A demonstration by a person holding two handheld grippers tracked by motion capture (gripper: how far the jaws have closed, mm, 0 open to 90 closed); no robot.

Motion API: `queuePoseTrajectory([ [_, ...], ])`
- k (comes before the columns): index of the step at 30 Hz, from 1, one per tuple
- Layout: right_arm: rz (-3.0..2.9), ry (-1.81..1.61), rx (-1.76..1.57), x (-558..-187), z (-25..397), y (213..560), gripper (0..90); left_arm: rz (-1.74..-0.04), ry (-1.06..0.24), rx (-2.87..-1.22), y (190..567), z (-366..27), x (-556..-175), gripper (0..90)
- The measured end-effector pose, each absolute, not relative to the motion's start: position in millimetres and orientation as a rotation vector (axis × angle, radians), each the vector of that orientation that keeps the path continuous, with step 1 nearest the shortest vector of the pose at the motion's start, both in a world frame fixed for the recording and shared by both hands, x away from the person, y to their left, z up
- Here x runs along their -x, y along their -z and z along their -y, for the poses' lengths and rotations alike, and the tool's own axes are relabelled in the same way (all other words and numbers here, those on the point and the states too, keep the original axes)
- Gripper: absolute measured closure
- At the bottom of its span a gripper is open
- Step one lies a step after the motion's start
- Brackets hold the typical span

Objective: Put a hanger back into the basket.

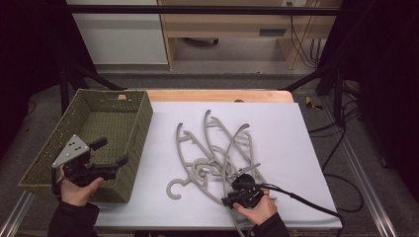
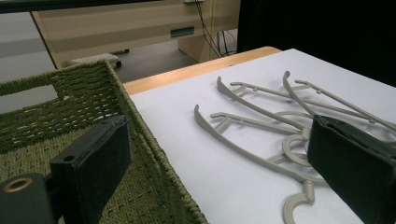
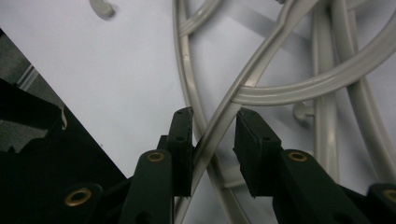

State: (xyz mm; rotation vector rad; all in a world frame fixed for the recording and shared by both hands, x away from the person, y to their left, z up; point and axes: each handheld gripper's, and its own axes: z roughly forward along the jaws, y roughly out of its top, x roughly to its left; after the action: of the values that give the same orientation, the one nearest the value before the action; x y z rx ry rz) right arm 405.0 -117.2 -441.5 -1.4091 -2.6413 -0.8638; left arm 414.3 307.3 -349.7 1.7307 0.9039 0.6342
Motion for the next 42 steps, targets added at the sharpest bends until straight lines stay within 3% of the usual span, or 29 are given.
queuePoseTrajectory([
  [5,2.671,0.828,1.424,-406,120,442,71.7,-0.903,-0.634,-1.733,350,-307,-414,5.9],
  [8,2.651,0.844,1.432,-409,119,445,62.1,-0.897,-0.633,-1.740,349,-306,-414,6.0],
  [13,2.610,0.848,1.439,-411,118,451,73.5,-0.890,-0.631,-1.745,349,-303,-413,6.1],
  [23,2.571,0.911,1.496,-412,134,438,81.4,-0.871,-0.625,-1.750,348,-298,-411,6.5],
  [42,2.645,1.154,1.183,-432,171,391,82.0,-0.790,-0.617,-1.830,348,-275,-410,6.8],
])
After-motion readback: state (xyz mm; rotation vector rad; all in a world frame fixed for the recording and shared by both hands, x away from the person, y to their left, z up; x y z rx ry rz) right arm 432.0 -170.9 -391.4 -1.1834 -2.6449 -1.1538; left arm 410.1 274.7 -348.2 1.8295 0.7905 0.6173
